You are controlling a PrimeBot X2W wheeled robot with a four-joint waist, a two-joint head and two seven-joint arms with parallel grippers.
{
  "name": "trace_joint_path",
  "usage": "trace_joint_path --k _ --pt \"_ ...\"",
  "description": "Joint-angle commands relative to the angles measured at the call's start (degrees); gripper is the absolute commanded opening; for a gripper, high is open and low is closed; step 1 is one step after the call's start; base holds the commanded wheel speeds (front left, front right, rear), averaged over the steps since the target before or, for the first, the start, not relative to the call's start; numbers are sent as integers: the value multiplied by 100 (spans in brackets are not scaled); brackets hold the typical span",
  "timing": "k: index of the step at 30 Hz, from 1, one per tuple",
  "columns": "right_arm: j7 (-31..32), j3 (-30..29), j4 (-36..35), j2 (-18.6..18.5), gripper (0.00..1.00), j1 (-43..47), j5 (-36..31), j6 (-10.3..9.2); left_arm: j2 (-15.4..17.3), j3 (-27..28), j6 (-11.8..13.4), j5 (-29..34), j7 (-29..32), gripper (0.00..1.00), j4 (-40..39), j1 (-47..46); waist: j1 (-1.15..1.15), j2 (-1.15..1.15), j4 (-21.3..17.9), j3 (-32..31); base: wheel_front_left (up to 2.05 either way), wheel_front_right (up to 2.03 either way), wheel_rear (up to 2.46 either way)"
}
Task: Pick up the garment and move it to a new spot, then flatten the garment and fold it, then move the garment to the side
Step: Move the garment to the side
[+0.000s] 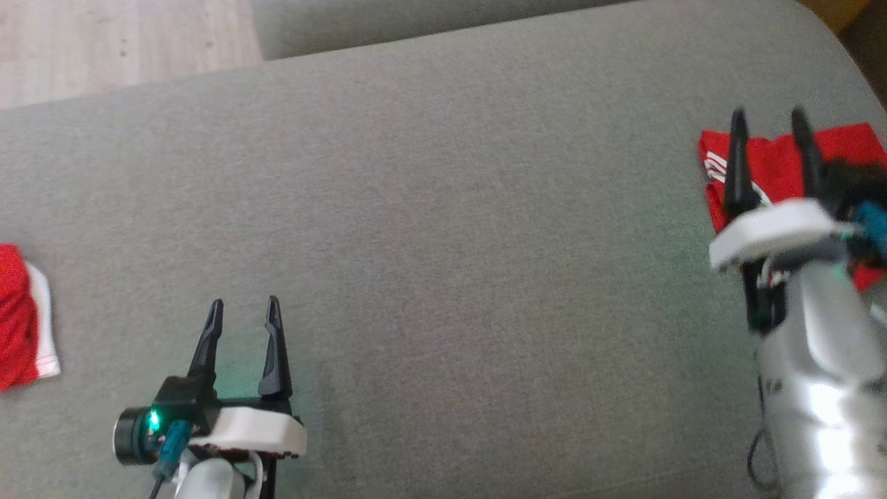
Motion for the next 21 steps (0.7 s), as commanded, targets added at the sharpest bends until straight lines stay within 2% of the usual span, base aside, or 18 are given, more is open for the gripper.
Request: trace_joint_path --k 1,4,10,21 --pt "-62 218 -289 38 100 33 92 -4 31 181 48 -18 -29 100 -184 -26 0 0 121 -111 0 0 0" --pt "-62 541 -526 70 100 554 378 -4 31 252 31 45 -29 100 -156 54 0 0 236 -219 0 0 0" --pt "-63 1093 -532 77 100 1361 885 -4 31 393 31 56 -29 100 -153 186 0 0 496 -442 0 0 0" --pt "-63 1258 -758 78 100 1995 1200 -4 31 486 97 53 -29 100 -117 404 0 0 854 -758 0 0 0"
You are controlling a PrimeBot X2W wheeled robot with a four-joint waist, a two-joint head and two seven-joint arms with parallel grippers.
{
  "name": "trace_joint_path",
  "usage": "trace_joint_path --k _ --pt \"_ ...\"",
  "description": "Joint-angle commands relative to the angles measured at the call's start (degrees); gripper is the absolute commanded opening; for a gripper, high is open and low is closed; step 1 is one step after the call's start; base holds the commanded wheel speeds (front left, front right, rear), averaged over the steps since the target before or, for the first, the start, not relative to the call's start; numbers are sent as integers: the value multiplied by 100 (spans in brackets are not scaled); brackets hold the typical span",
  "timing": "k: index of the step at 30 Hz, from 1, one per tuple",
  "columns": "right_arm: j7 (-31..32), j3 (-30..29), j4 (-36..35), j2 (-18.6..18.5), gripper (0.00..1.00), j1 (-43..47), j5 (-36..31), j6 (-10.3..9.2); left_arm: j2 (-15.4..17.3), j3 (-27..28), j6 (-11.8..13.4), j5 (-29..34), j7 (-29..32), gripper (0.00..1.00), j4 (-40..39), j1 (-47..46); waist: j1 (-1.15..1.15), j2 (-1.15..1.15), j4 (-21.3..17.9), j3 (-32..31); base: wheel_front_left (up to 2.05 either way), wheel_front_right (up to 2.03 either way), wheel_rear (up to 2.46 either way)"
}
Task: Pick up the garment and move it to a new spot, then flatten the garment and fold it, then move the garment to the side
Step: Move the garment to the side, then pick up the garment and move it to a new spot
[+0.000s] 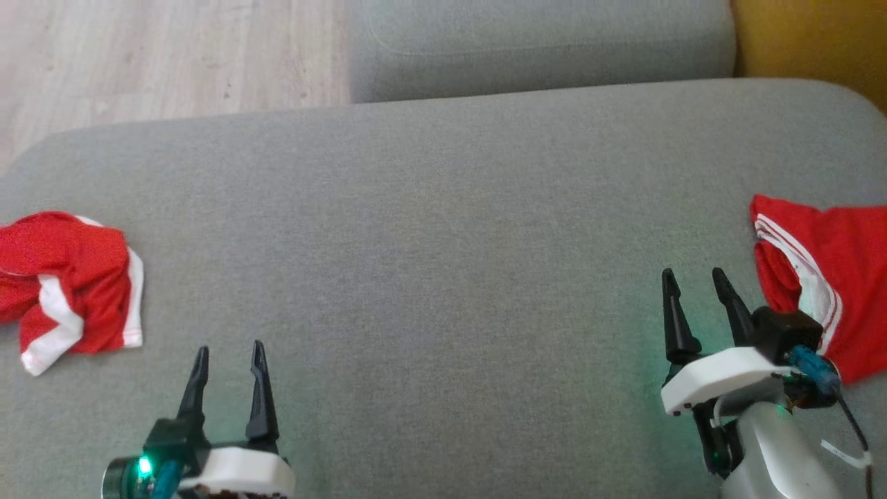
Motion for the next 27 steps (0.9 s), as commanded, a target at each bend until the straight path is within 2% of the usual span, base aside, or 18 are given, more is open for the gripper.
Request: trace_joint_path --k 1,9,21,27 --pt "-63 188 -226 -14 100 -66 36 -4 33 231 32 -3 -29 100 -151 -67 1 0 78 -78 0 0 0" --pt "-63 324 -218 -14 100 56 232 -4 33 240 23 -34 -29 100 -160 28 1 0 251 -164 0 0 0" --pt "-63 387 -180 -14 100 50 228 -4 33 224 40 -50 -29 100 -180 73 1 0 278 -158 0 0 0" --pt "-63 442 -182 -14 100 100 197 -4 33 228 89 -90 -29 100 -182 35 1 0 705 -77 0 0 0"
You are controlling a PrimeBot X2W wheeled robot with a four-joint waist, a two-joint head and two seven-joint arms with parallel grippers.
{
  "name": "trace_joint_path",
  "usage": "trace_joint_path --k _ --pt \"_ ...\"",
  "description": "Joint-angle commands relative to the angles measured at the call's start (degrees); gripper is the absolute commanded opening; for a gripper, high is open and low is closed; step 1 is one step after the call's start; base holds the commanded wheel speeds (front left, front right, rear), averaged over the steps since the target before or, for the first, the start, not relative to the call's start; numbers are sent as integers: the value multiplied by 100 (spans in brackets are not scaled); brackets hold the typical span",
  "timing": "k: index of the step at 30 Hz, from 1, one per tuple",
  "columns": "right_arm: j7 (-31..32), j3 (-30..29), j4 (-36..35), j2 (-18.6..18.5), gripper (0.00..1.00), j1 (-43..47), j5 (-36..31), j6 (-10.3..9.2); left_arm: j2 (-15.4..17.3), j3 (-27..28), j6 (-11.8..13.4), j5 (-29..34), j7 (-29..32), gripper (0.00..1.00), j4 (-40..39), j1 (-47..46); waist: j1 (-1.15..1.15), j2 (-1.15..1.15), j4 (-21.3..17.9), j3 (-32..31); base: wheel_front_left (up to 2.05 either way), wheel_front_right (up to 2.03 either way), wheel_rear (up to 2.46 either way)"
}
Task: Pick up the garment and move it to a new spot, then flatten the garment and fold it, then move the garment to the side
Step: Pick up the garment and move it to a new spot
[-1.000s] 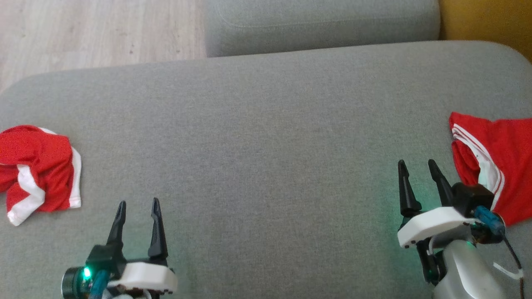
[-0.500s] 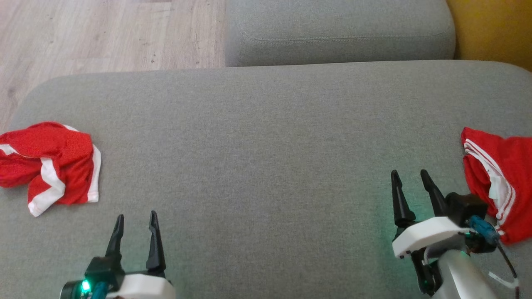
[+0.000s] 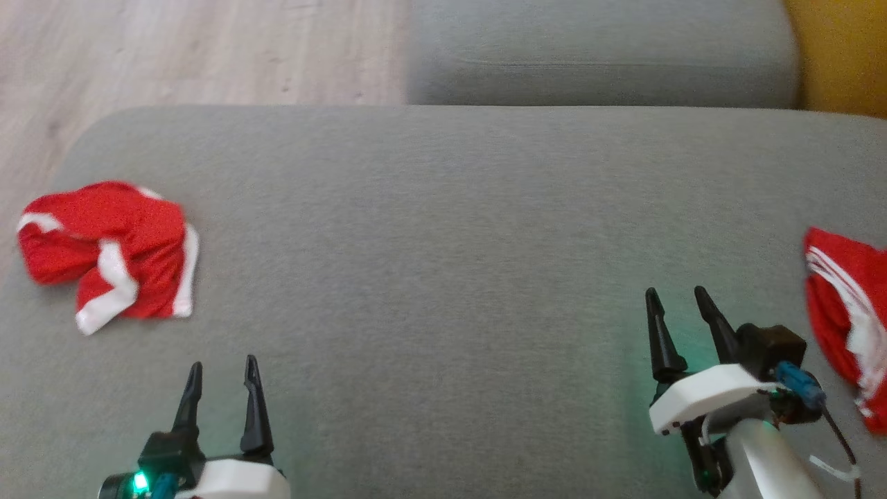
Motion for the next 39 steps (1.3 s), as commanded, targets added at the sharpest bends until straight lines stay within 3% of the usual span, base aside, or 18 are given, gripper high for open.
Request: trace_joint_path --k 1,9,17,21,27,33,39 --pt "-63 154 -153 -13 100 -102 -2 -4 32 156 37 -28 -29 100 -183 -184 0 0 306 69 0 0 0" --pt "-63 792 -155 -13 100 -192 76 -4 32 515 146 -168 -29 100 -144 -70 0 0 1369 155 0 0 0" --pt "-63 1245 -137 -13 100 -312 299 -4 32 894 25 -231 -29 100 -143 71 0 0 1875 102 0 0 0" --pt "-63 1340 -110 -13 100 -363 285 -4 32 956 -107 -320 -29 100 -126 16 0 0 1892 142 0 0 0" --pt "-63 1340 -202 -13 100 -564 87 -4 74 1383 -538 -333 -29 100 -57 -570 0 0 1745 511 0 0 0" --pt "-63 1380 -565 -13 100 -871 -215 -4 458 1723 -814 -234 -29 100 49 -1582 0 0 1453 1076 0 0 0" --pt "-63 1484 -905 -13 100 -1081 -411 -4 834 1646 -892 -268 -29 100 392 -2417 0 0 1169 1527 0 0 0"
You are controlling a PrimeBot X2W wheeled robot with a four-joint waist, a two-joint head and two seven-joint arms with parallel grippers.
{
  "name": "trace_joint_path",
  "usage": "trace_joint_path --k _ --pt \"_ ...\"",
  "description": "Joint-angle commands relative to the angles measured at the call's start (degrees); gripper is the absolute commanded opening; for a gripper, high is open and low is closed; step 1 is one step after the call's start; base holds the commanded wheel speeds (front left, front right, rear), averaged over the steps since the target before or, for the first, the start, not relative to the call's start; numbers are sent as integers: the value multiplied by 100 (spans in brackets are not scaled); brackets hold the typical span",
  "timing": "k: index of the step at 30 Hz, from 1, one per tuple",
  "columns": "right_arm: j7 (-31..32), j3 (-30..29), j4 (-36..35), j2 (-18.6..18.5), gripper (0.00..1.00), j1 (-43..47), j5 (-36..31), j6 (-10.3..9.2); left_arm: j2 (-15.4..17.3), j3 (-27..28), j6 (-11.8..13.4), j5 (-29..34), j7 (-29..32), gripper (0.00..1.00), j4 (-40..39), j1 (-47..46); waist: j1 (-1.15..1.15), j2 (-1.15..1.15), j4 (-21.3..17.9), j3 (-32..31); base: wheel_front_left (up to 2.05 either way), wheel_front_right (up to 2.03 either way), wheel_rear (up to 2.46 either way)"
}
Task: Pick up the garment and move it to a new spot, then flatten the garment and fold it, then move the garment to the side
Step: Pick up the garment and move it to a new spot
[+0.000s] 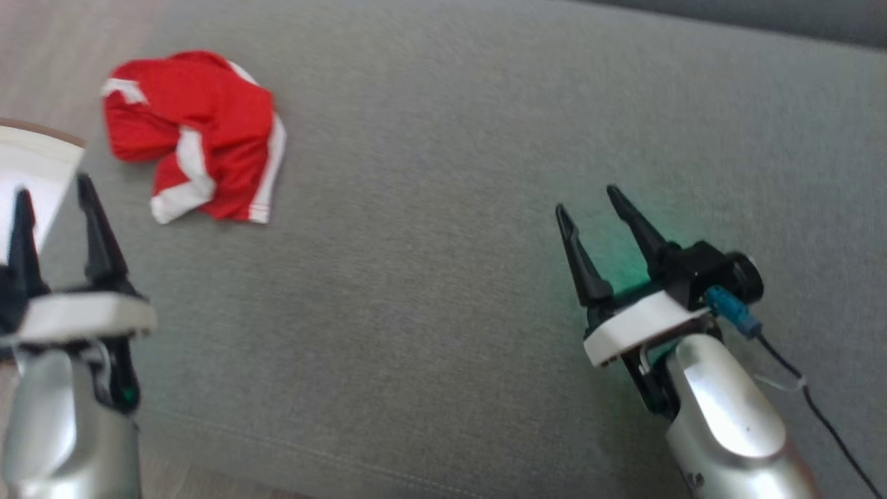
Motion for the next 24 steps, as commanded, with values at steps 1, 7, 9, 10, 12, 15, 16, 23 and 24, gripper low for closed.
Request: trace_joint_path --k 1,7,9,10,12,15,16,23,24 --pt "-63 137 -211 14 100 -166 -27 -4 257 120 -22 -31 -27 100 -125 -216 -1 0 -240 273 0 0 0" --pt "-63 44 -441 -6 100 -287 -130 -4 874 -740 -32 -868 -27 100 569 -1064 -1 0 -552 730 0 0 0" --pt "-63 17 -496 -24 100 -308 -165 -4 1068 -1047 -32 -1239 34 100 871 -1279 -1 0 -648 853 0 0 0" --pt "-63 1 -521 -32 100 -320 -173 -4 1150 -1186 -32 -1446 118 100 1011 -1379 -1 0 -694 910 0 0 0" --pt "-63 -3 -559 -48 100 -351 -190 -4 1307 -1469 -33 -1830 370 100 1272 -1536 -1 0 -783 998 0 0 0" --pt "-63 3 -601 -52 100 -412 -191 -4 1496 -1759 -33 -2361 817 100 1684 -1679 -1 0 -925 1094 0 0 0" --pt "-63 -4 -610 -52 100 -430 -188 -4 1522 -1837 -33 -2532 1002 100 1822 -1704 -1 0 -964 1108 0 0 0" --pt "-63 -61 -616 -30 100 -490 -128 -4 1763 -2541 -33 -3169 1557 0 2237 -1811 -1 0 -1161 1035 0 0 0" --pt "-63 -68 -605 -25 100 -480 -111 -4 1805 -2631 -33 -3198 1510 0 2213 -1825 -1 0 -1175 995 0 0 0"
